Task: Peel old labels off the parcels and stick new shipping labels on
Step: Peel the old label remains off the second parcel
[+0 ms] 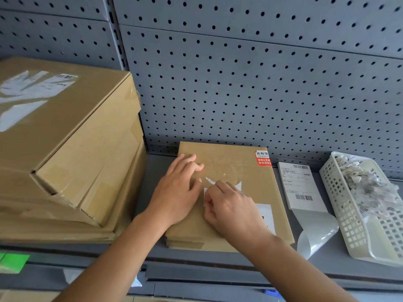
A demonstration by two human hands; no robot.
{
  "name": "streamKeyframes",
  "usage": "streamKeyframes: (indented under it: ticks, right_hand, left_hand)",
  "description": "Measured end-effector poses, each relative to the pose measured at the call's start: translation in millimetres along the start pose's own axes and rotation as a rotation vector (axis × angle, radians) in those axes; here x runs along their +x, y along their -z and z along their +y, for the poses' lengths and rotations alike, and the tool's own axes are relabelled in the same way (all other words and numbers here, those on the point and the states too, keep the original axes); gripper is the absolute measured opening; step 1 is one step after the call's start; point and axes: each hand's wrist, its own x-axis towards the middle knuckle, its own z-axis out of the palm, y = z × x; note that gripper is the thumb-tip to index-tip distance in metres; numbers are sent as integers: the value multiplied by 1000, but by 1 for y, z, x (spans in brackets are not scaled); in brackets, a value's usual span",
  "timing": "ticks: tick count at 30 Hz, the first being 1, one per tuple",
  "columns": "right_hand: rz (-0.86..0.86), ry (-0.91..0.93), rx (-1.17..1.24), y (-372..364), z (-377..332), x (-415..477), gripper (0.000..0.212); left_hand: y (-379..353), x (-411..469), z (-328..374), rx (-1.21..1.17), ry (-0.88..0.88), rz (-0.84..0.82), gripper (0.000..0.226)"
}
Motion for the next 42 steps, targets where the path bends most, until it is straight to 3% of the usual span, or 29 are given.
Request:
streamKeyframes:
  ticks: [6, 9, 13, 17, 21, 30, 34, 42]
  right_hand:
    - [-143, -49, 202, 10, 10, 0, 5]
    - [-182, -5, 186, 11, 10, 1, 2]
    - [-128, 48, 82, 4, 5, 2, 17]
    - [-112, 18, 14, 4, -2, 4, 12]
    - [-129, -17, -55, 2, -8, 5, 27]
    - [-148, -161, 139, 5, 5, 6, 8]
    - [-203, -132, 233, 17, 8, 4, 14]
    - [-250, -121, 78, 15, -3, 1, 22]
  left_hand:
    - [0, 0, 1, 5, 1, -2, 37]
    - [0, 0, 1, 2, 2, -1, 36]
    - [1, -1, 2, 7, 6, -2, 38]
    - [1, -1, 2, 14, 7, -7, 38]
    - [1, -1, 2, 4, 6, -1, 37]
    - [2, -2, 3, 6, 15, -14, 37]
    - [2, -2, 3, 7, 11, -10, 37]
    - [0, -1, 1, 5, 6, 0, 36]
